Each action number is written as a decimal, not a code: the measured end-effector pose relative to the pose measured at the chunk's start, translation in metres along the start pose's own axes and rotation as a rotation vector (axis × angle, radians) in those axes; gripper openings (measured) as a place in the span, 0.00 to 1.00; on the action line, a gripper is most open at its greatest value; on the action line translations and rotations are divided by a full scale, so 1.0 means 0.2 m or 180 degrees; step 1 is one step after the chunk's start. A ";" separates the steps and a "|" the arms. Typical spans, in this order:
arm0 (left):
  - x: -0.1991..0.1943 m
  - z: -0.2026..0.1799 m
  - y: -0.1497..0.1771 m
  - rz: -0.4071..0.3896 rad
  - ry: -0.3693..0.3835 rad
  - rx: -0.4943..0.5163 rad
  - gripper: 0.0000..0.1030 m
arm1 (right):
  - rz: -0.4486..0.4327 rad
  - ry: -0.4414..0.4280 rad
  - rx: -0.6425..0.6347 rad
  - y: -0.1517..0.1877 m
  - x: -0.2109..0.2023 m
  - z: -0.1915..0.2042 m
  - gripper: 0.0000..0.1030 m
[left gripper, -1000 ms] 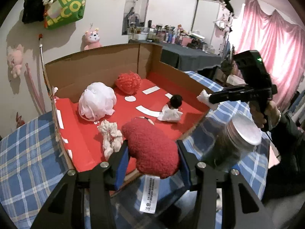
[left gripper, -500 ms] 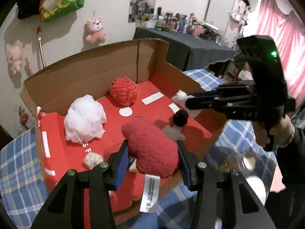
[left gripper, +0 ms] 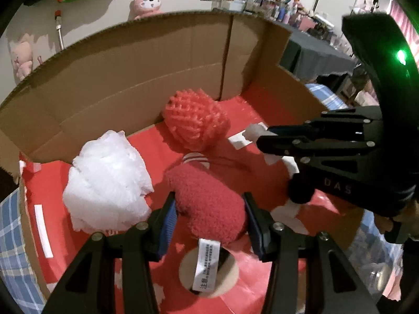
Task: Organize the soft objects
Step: 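Open the left tool dropping the red plush while the right tool releases the cotton roll, then move both open tools back from the box toward the remaining table items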
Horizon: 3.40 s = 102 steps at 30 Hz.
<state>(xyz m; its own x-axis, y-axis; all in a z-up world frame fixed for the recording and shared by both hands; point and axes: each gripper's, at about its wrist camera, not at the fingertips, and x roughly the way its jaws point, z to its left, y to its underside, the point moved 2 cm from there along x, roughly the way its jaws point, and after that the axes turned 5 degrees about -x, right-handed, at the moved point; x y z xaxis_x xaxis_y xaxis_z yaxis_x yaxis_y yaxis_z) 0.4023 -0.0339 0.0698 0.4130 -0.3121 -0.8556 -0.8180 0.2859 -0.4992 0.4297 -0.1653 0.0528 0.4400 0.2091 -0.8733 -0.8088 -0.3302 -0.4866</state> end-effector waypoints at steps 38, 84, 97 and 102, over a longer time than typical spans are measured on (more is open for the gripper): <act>-0.07 0.05 0.10 -0.0088 -0.0115 -0.0259 0.87 | -0.0045 0.0017 0.0239 0.02 -0.04 -0.03 0.57; -1.19 -0.55 1.26 -0.2507 -0.0778 -0.0481 1.00 | -0.2228 0.0820 0.0230 1.47 -1.24 0.60 0.94; -0.88 -0.51 1.48 -0.2092 -0.0800 -0.0684 1.00 | -0.1852 0.0785 0.0370 1.62 -0.89 0.59 0.94; -0.78 -0.49 1.52 -0.1904 -0.0802 -0.0727 1.00 | -0.1679 0.0768 0.0435 1.65 -0.78 0.56 0.94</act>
<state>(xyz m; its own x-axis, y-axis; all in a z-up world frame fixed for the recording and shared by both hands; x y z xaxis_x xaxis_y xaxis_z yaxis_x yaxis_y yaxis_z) 0.0502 0.0130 0.0649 0.8778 -0.1287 -0.4615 -0.4728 -0.0768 -0.8778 0.0509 -0.2028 0.0309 0.8593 0.0923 -0.5031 -0.4928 -0.1137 -0.8627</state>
